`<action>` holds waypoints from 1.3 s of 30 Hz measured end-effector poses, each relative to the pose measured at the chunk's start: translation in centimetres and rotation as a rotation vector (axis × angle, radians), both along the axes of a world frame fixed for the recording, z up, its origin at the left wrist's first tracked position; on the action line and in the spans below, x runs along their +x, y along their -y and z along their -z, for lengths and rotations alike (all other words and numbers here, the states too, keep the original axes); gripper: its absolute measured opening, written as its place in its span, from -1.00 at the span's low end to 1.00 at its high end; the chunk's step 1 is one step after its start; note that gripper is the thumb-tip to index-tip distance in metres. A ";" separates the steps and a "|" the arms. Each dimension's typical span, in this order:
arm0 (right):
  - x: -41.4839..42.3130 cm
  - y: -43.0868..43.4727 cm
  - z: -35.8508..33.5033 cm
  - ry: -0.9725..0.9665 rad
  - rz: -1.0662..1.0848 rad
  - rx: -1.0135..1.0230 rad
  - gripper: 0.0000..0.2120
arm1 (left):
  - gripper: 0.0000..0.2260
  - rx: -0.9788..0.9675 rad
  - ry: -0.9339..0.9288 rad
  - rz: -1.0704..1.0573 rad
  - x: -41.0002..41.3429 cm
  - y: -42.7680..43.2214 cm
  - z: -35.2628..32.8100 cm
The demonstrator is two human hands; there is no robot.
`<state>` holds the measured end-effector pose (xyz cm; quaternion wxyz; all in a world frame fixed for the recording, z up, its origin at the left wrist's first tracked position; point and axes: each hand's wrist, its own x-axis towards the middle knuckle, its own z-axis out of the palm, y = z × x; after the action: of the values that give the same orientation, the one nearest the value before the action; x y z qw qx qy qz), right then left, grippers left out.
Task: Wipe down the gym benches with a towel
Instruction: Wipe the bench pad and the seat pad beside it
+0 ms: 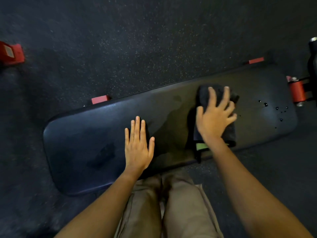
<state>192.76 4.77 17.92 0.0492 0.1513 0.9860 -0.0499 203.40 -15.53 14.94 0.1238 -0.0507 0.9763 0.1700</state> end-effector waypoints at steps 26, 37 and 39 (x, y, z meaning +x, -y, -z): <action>-1.5 -21.1 0.2 -0.013 -0.079 -0.102 -0.40 | -0.47 0.081 -0.002 0.129 -6.1 -14.9 -1.0; -0.4 -26.9 1.0 -0.036 -0.916 -0.164 -0.38 | -0.48 0.057 -0.042 0.151 -10.4 -21.8 -0.9; -2.7 -28.7 1.0 -0.025 -0.503 -0.201 -0.37 | -0.48 0.058 -0.052 0.172 -11.1 -23.8 -0.8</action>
<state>190.08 33.50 16.97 0.0624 -0.1046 0.9832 -0.1357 192.35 8.28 15.78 0.1140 0.0412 0.9746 0.1882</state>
